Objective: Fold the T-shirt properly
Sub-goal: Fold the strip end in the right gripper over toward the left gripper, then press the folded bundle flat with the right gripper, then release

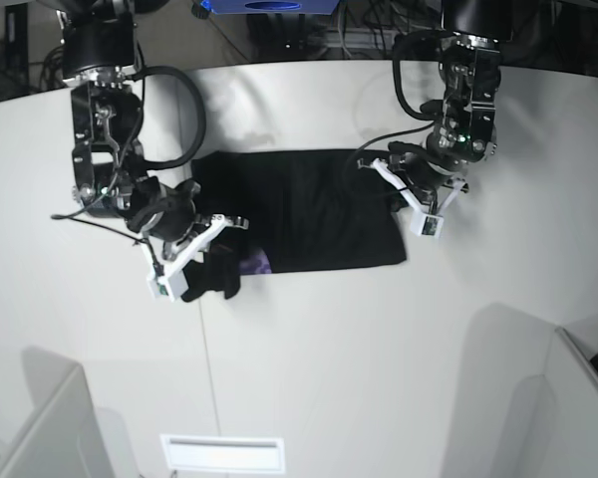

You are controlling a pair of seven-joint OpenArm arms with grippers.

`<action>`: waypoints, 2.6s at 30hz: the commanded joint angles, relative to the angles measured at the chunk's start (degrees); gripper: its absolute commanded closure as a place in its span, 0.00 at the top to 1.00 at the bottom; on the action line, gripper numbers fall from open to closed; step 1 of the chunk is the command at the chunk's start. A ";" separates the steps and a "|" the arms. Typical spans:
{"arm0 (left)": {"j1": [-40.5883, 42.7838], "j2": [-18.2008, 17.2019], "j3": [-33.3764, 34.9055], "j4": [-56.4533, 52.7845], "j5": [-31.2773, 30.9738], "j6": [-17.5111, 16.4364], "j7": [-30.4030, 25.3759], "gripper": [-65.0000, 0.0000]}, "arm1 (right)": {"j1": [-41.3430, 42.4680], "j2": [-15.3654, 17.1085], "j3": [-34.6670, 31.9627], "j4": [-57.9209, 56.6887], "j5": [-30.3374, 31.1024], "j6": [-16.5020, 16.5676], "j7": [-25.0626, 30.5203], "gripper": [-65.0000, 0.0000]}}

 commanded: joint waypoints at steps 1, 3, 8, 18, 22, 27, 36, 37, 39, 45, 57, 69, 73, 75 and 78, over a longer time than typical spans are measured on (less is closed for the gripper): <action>0.08 -0.11 0.59 0.77 0.24 0.69 1.17 0.00 | 1.25 -0.52 -0.14 1.91 0.38 -0.15 1.08 0.00; 0.08 -0.20 1.55 1.04 0.24 2.98 1.17 0.00 | 0.99 -1.84 -0.58 3.32 0.21 -0.15 1.00 0.00; 0.08 -0.28 3.58 1.74 0.24 4.29 1.17 0.00 | 0.81 -4.30 -0.93 4.11 0.21 -0.15 1.00 0.00; 0.17 -0.28 2.87 8.24 0.24 4.29 7.33 0.00 | 0.73 -7.99 -5.33 4.11 0.12 -0.15 1.52 0.00; 0.17 -0.37 2.78 8.95 0.24 4.38 7.33 0.00 | 0.46 -8.08 -8.58 4.11 0.12 -0.15 3.19 0.00; 0.79 -1.51 2.78 8.86 0.24 4.38 7.33 0.00 | 0.29 -8.08 -11.04 4.11 0.12 -0.15 6.18 0.00; 0.96 -2.83 2.78 8.68 0.24 4.47 7.33 0.00 | 0.81 -11.16 -14.21 3.67 0.03 -0.15 9.61 0.00; 0.96 -2.83 2.78 8.68 0.24 4.47 7.33 0.00 | 1.17 -11.60 -14.21 3.06 -0.06 -0.15 9.61 0.00; 1.66 -3.62 2.78 8.86 0.24 4.47 7.33 0.00 | 1.78 -12.13 -14.21 1.30 -0.06 -0.15 9.61 0.00; 4.74 -4.15 -2.67 9.30 -0.03 4.47 7.15 0.00 | 1.78 -12.04 -14.29 -2.04 -0.06 -0.15 12.69 0.00; 12.74 -4.15 -18.40 14.49 -0.29 4.21 7.33 0.00 | 1.96 -14.06 -14.29 -6.44 0.03 -0.15 13.57 0.00; 13.18 -4.06 -25.00 14.84 -0.29 4.12 7.33 0.00 | 1.78 -15.91 -14.47 -11.10 0.29 -0.15 13.39 0.53; 13.18 -4.06 -25.17 14.84 -0.29 4.12 7.33 0.00 | 2.13 -15.91 -18.42 -11.19 0.12 -0.15 13.66 0.59; 13.18 -4.06 -25.17 14.84 -0.29 4.12 7.33 0.00 | 3.19 -16.43 -20.36 -11.36 0.12 -0.15 13.66 0.59; 13.18 -4.06 -25.17 14.93 -0.29 4.12 7.33 0.00 | 5.30 -17.05 -24.23 -13.03 0.03 -0.15 13.66 0.59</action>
